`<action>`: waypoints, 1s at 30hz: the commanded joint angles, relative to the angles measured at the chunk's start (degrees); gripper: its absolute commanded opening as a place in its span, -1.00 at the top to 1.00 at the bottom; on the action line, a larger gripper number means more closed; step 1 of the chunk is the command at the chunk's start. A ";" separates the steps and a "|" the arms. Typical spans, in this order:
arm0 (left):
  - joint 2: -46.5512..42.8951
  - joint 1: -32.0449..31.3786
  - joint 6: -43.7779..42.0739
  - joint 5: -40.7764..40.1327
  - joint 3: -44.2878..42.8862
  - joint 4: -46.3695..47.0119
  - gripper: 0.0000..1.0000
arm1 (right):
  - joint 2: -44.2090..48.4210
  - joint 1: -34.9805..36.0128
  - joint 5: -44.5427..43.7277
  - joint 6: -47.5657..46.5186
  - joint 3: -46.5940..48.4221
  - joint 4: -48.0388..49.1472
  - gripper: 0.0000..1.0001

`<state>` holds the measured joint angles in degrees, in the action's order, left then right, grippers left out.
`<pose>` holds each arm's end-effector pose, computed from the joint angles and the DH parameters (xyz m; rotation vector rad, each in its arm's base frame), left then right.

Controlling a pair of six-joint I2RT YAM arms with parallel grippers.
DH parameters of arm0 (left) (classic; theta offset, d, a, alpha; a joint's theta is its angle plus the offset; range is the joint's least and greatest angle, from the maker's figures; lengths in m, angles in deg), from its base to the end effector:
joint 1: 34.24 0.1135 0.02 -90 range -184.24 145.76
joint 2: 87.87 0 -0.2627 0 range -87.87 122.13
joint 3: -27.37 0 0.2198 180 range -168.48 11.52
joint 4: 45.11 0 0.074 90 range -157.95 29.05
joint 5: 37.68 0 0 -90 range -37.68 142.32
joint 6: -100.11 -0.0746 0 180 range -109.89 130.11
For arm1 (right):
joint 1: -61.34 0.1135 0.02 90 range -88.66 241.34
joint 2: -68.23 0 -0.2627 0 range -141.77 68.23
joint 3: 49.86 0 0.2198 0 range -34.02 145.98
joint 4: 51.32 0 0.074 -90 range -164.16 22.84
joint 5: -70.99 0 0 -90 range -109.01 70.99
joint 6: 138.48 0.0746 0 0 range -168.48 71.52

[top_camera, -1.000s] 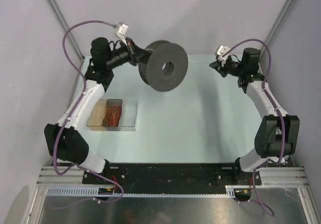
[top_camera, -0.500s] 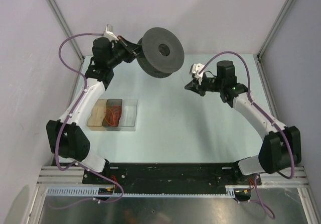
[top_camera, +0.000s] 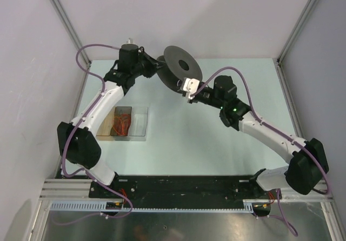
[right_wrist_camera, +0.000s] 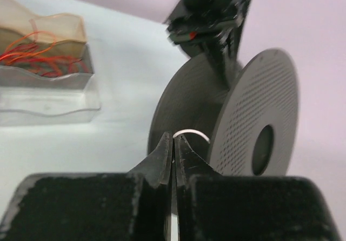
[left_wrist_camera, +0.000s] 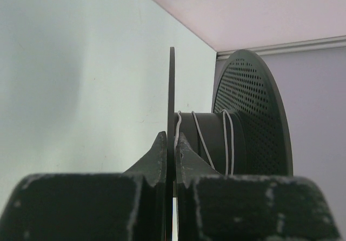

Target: Wrap the cables

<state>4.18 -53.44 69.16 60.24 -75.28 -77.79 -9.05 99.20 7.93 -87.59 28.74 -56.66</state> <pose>0.3578 -0.1355 0.3609 -0.6227 2.0048 -1.0038 0.2335 0.2243 0.3650 -1.2805 1.0343 0.3684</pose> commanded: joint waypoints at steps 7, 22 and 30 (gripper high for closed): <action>-0.68 -2.68 3.44 -3.69 -3.06 2.18 1.00 | -8.32 6.64 -17.91 -5.88 -2.98 30.97 1.00; -4.50 -5.16 -3.01 0.25 2.81 11.54 1.00 | -22.40 9.44 -31.84 -28.56 -7.21 57.44 1.00; -4.89 -5.79 -3.22 3.02 10.84 24.43 1.00 | -25.85 6.42 -30.10 -35.04 -8.19 59.76 1.00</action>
<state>2.46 -57.44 65.40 58.30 -66.36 -63.57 -32.85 108.04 -21.97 -117.17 20.48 -3.39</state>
